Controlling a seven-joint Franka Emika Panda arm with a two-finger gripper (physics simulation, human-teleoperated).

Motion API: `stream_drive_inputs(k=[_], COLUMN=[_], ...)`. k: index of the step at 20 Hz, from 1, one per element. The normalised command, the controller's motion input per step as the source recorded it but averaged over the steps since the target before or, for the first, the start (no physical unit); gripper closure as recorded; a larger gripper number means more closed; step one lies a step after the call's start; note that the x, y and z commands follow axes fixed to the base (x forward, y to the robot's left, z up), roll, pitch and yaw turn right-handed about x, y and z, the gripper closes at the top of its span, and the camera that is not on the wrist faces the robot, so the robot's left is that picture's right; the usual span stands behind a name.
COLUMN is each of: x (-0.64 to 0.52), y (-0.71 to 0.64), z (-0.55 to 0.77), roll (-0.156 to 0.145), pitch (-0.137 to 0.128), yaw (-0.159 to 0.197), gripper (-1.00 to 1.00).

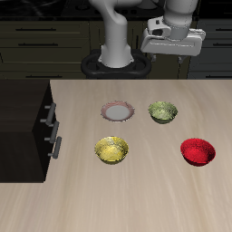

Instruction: Place the green bowl on top of the wooden cabinet

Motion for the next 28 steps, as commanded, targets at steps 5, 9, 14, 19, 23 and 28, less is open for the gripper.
stream_drive_inputs(k=[5, 9, 14, 19, 23, 28], x=[-0.10, -0.01, -0.12, 0.09, 0.24, 0.16], y=[0.09, -0.07, 0.13, 0.13, 0.02, -0.03], z=[-0.03, 0.00, 0.00, -0.06, 0.04, 0.11], roll=[0.234, -0.034, -0.036, 0.014, -0.023, -0.035], pitch=[0.020, -0.015, -0.081, -0.016, 0.015, -0.011], yaw=[-0.079, 0.040, 0.049, 0.024, -0.005, -0.001], gripper=[-1.00, -1.00, -1.00, -1.00, -1.00, -1.00])
